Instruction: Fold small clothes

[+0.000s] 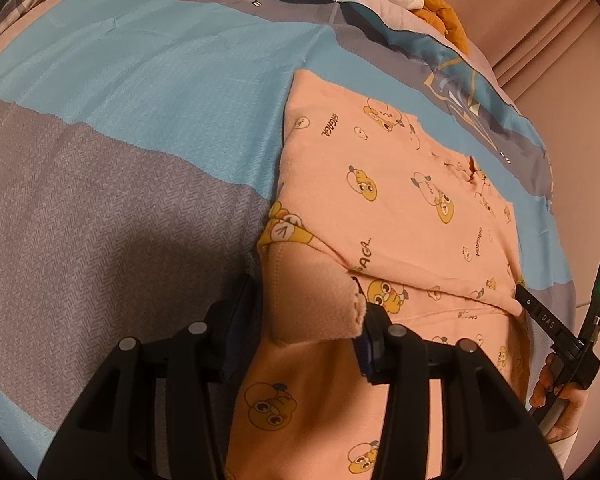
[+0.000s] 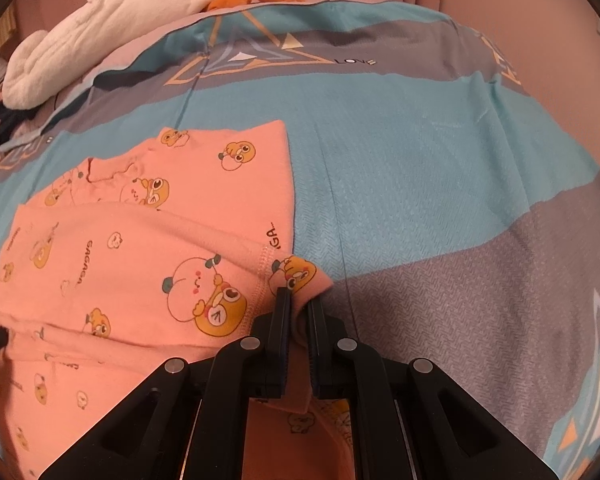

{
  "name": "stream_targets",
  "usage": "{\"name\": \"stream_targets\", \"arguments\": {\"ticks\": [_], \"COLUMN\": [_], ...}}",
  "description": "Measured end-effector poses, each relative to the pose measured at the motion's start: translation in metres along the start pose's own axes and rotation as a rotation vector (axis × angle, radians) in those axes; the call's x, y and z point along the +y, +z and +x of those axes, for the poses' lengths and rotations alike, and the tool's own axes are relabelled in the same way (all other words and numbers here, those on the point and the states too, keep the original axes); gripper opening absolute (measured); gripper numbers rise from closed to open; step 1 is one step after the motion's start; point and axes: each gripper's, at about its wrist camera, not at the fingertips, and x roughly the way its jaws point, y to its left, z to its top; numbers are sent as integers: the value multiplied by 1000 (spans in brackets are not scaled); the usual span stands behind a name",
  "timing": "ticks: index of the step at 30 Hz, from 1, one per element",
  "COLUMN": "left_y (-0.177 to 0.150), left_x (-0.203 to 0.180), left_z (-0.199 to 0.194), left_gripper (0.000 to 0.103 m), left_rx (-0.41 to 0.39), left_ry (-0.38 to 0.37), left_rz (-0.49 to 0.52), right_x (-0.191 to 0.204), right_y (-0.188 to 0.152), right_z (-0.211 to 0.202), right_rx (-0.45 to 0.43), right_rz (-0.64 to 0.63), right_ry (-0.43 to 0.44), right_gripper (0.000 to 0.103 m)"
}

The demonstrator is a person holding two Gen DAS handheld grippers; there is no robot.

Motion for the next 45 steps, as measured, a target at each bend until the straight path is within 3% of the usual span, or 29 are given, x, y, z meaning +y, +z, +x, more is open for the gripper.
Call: {"name": "stream_targets", "arguments": {"ticks": [22,27,31,34,41,45], "left_y": [-4,-15,-22,-27,-29,-34], "left_x": [-2,-7,-6,-5,-14,-19], "left_z": [-2,-11,-17,-30,-72,-91], "left_gripper": [47,48,48,49,81,91], "left_rx": [-11,-21,-30,-47,-127,-149], "left_ry": [9,30,2,-17,-31,-57], "left_rz": [-5,40,72,76,86,92], "right_x": [2,-9,-21,-25,-30,-28], "right_y": [-1,-4,-8,-13,-23,-24], "right_z": [-1,-5,-10,-16,-44,-64], "right_rx": [-8,-14,2,-2,-26,-75], "right_rz": [-10,38,103,115,141,145], "right_ry": [-30,24,54,62,81,115], "right_gripper": [7,7,22,23,35,54]}}
